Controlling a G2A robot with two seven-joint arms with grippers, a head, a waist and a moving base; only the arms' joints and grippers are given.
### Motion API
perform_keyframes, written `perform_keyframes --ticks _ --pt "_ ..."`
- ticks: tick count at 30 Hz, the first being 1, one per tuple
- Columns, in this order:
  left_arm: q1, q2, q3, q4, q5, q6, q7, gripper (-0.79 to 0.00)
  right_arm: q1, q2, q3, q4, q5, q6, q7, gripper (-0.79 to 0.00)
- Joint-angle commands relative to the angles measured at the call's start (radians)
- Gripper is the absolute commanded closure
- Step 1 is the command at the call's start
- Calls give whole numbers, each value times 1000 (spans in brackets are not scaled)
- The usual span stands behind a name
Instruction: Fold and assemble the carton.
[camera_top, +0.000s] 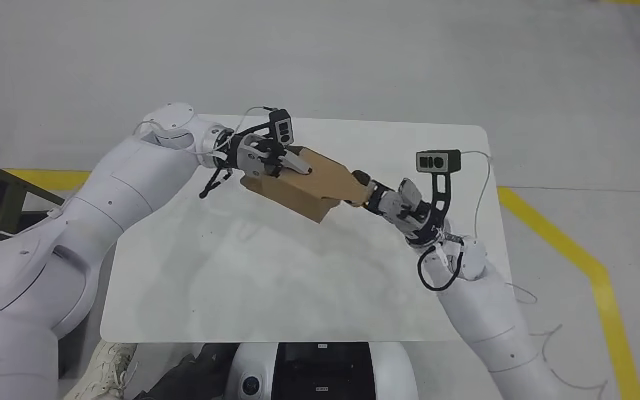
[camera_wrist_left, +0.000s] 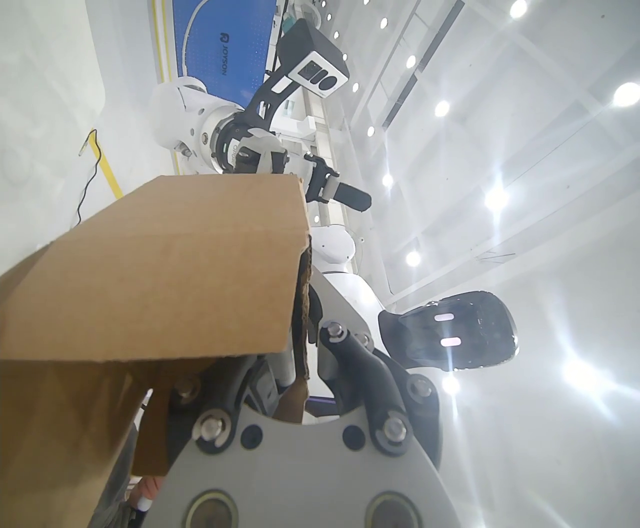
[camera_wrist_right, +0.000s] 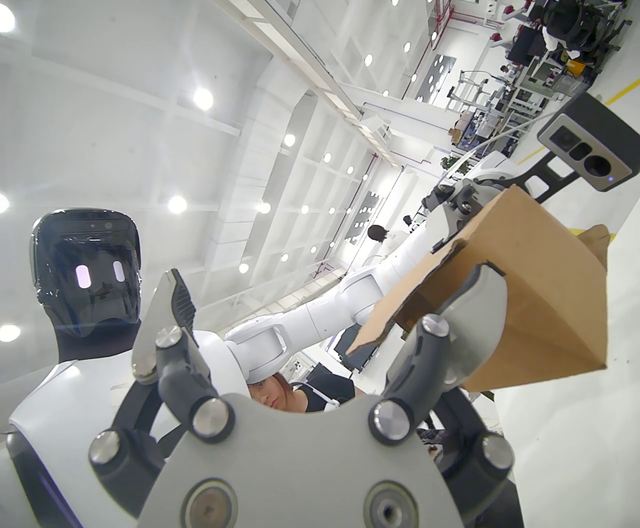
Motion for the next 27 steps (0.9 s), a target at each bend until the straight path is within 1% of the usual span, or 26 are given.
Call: perform_keyframes --ticks 1,5,13,19,27 --pt "0 0 0 -4 1 -4 0 0 4 -2 -6 1 -4 9 -7 -785" --pt "-1 -1 -2 -1 6 -23 0 0 17 -9 -33 6 -20 20 -21 -785" --pt "0 -4 -8 4 8 -37 0 0 42 -24 -78 26 -76 5 -74 -785" --pt "4 -2 -15 19 5 -38 0 0 16 -19 -42 12 -69 -17 -72 -785" --pt "8 2 -28 32 2 -43 0 0 -37 -3 33 -27 -24 17 -29 -785"
